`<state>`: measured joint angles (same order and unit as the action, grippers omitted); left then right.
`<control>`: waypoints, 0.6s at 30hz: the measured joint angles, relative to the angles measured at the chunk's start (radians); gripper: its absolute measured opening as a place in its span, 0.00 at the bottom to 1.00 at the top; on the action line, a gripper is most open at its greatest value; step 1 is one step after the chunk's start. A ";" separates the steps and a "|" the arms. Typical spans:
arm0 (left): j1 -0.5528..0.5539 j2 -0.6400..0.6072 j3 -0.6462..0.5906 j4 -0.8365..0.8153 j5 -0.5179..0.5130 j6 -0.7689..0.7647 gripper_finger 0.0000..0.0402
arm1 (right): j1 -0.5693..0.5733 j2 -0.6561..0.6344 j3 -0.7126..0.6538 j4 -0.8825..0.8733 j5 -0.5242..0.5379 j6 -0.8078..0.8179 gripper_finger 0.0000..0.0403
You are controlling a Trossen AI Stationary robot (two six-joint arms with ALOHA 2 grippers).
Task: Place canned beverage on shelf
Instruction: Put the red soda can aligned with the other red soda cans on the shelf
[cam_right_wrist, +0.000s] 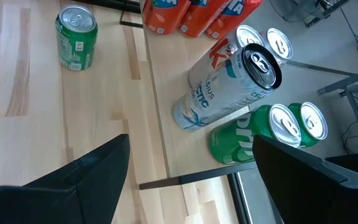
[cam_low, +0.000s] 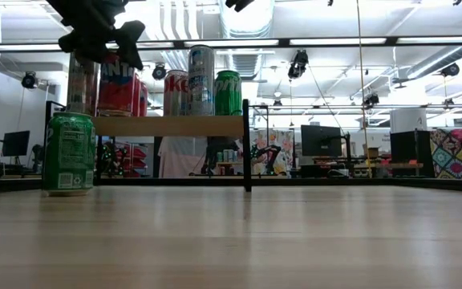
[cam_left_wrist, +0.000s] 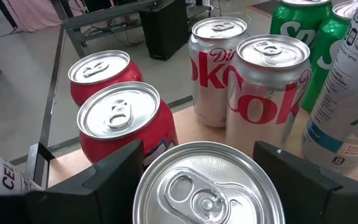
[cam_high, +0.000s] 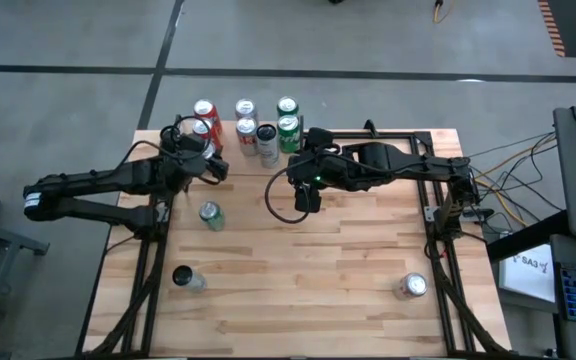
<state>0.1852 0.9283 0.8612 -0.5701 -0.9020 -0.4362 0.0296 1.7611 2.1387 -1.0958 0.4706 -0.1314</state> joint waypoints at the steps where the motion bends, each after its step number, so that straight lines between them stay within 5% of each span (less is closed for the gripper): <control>1: 0.000 0.000 0.000 0.000 0.000 0.000 0.70 | 0.000 0.000 0.000 0.000 0.000 0.000 0.81; 18: 0.000 0.000 -0.006 -0.007 -0.007 -0.003 0.70 | 0.000 0.000 0.000 0.000 0.000 0.000 0.81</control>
<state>0.1848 0.9287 0.8554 -0.5768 -0.9093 -0.4393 0.0296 1.7611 2.1387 -1.0954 0.4706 -0.1310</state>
